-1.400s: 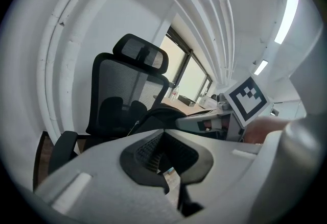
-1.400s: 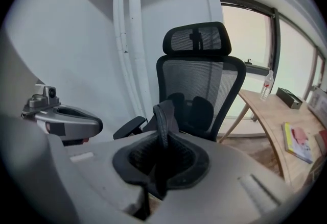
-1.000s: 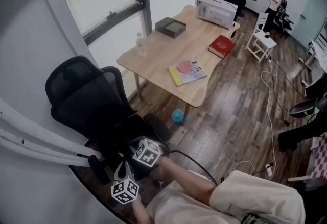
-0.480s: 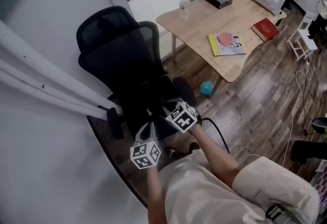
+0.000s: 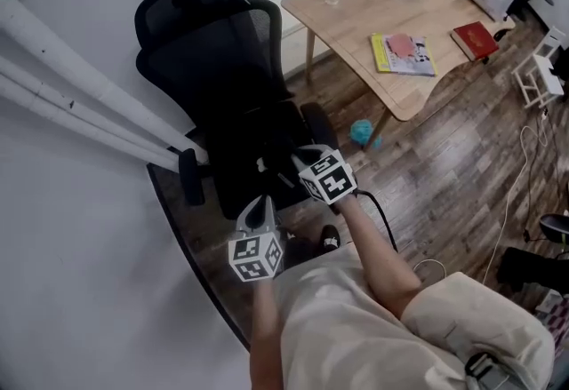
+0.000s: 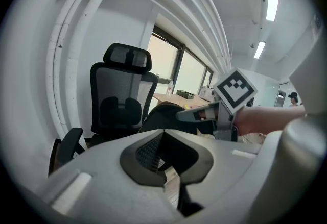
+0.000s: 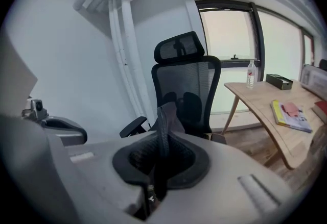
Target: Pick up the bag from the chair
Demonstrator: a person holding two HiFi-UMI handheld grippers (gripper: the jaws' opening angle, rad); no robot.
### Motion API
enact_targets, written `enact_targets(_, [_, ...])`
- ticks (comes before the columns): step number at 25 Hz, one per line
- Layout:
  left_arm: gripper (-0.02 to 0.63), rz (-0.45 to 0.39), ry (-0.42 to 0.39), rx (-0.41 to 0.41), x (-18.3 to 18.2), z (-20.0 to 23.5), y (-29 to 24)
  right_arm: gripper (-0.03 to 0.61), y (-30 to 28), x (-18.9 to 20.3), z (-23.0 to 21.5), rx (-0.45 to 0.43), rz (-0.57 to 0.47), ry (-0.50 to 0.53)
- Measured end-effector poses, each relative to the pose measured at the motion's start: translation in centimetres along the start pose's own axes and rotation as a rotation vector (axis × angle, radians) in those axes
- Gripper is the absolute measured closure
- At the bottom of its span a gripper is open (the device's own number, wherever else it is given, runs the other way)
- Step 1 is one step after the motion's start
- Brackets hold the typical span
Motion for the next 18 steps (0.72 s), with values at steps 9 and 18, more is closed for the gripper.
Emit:
enact_targets(9, [0.609, -0.038, -0.02, 0.009, 1.1, -1.8, 0.7, 0.551, 2.8, 2.5, -1.8, 0.05, 0.01, -0.025])
enact_targets(18, [0.609, -0.034, -0.033, 0.055, 1.9, -3.1, 1.1, 0.551, 4.6, 3.9, -0.9, 0.074, 0.022, -0.002])
Point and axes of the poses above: the fingertips, and each gripper's own axes: y backward along the fingers, z to its left, x out of its underside, the point moved 8 cm from there along y, backward along the fingers, and after that the axes turned 2 degrees about x, right-handed, at the moved point
